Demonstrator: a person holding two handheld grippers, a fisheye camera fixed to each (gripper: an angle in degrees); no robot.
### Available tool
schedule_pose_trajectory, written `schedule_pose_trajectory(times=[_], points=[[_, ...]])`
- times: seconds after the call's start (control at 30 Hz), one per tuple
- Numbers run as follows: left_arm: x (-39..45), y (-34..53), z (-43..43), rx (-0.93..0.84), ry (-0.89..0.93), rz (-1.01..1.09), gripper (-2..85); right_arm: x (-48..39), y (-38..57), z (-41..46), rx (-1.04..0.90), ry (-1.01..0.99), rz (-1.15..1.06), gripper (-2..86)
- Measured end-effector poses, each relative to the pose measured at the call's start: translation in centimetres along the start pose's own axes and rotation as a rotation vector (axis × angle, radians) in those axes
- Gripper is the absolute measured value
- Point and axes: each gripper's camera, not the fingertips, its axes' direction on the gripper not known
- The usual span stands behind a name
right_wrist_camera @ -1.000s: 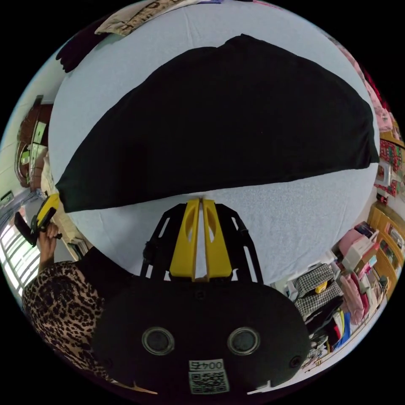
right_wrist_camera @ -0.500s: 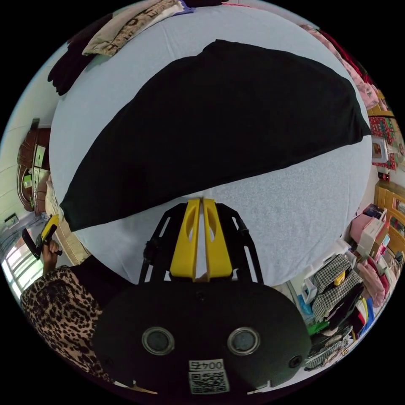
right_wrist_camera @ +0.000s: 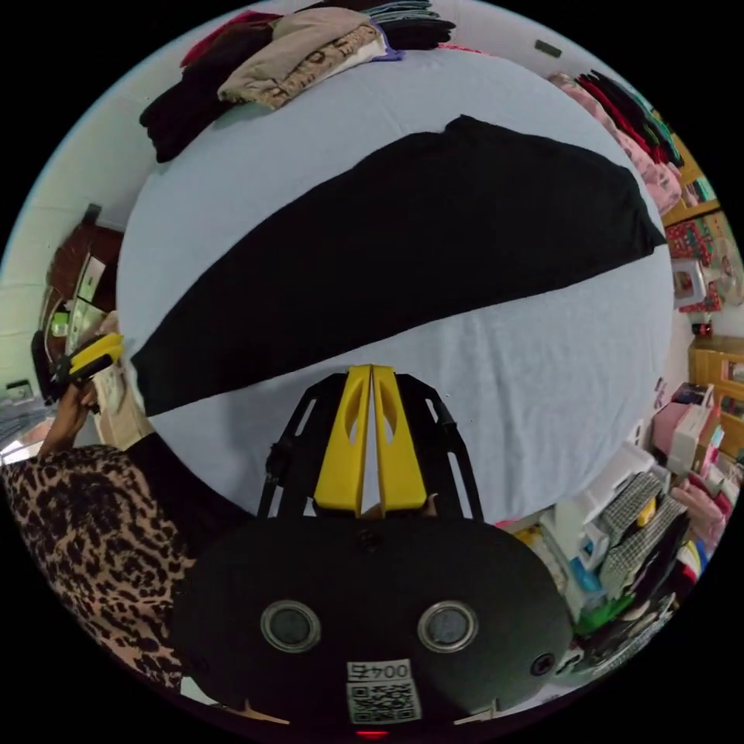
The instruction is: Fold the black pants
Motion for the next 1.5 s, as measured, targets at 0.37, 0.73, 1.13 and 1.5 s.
schedule_pose_trajectory(times=[0.37,0.73,1.13,1.5], points=[[-6.9,-3.8,-0.5,-0.173,0.248,0.446,8.8,-17.8,14.7,6.8,-0.077,-0.182,0.326,-0.4],[-11.0,-7.2,0.6,-0.320,0.426,0.564,9.2,-22.0,23.5,8.2,0.038,-0.231,0.538,-0.6],[-12.6,-10.6,0.0,-0.404,0.488,0.573,9.5,-24.1,33.1,9.5,0.125,-0.239,0.611,2.0],[-14.8,-14.8,-0.9,-0.490,0.629,0.477,9.9,-27.1,45.1,15.7,0.469,-0.982,0.699,13.3]])
